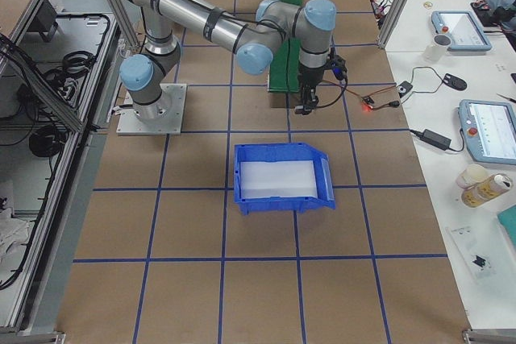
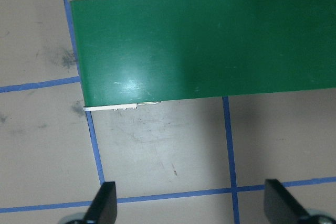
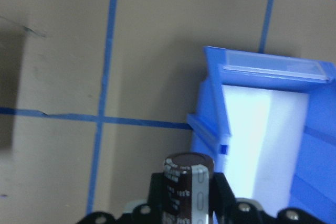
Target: Move capacitor from left to right
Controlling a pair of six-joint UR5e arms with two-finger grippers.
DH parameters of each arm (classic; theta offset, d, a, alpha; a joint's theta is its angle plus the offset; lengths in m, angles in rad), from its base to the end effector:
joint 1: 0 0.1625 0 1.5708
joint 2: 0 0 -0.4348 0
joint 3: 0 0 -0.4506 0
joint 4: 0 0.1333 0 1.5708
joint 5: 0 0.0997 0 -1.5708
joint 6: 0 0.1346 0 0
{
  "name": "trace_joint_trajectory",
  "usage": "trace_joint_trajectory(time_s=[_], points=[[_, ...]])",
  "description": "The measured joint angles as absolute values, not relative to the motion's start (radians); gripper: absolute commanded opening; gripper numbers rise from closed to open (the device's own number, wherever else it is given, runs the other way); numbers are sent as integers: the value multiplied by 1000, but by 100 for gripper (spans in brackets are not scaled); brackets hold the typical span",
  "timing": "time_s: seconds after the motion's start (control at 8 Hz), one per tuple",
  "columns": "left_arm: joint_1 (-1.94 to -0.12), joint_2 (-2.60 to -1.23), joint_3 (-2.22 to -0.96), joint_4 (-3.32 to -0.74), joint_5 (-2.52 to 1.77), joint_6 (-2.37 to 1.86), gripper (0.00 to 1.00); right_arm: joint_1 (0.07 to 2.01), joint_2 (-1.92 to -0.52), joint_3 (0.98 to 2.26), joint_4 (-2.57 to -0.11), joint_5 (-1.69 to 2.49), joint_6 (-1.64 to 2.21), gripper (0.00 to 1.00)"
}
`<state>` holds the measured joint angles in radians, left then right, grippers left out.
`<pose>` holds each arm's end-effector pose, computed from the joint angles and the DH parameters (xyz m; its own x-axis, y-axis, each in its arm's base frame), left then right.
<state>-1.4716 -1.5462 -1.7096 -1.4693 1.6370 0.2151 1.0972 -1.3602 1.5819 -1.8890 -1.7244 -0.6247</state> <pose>-0.0708 -0.5446 0.4103 -0.9912 0.1167 -0.0619 0.1152 0.9930 0.0265 -0.1927 -0.6232 0.3658 -0.9734 -0.1418 0.1799 -0.1422 0.9898 0.0109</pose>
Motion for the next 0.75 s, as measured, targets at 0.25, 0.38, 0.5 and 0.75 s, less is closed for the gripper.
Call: trace_joint_trajectory(time_s=[0.25, 0.38, 0.5, 0.75], points=[[-1471, -1546, -1710, -1469, 1637, 215, 100, 952, -1308, 1584, -1961, -1702, -854, 0], [-1471, -1546, -1710, -1469, 1637, 215, 100, 901, -1256, 1586, -2018, -1677, -938, 1], [-1471, -1546, -1710, -1469, 1637, 215, 100, 868, -1215, 1595, -2054, -1653, -981, 14], [-1471, -1546, -1711, -1470, 1638, 215, 100, 841, -1160, 1623, -2086, -1629, -1001, 86]])
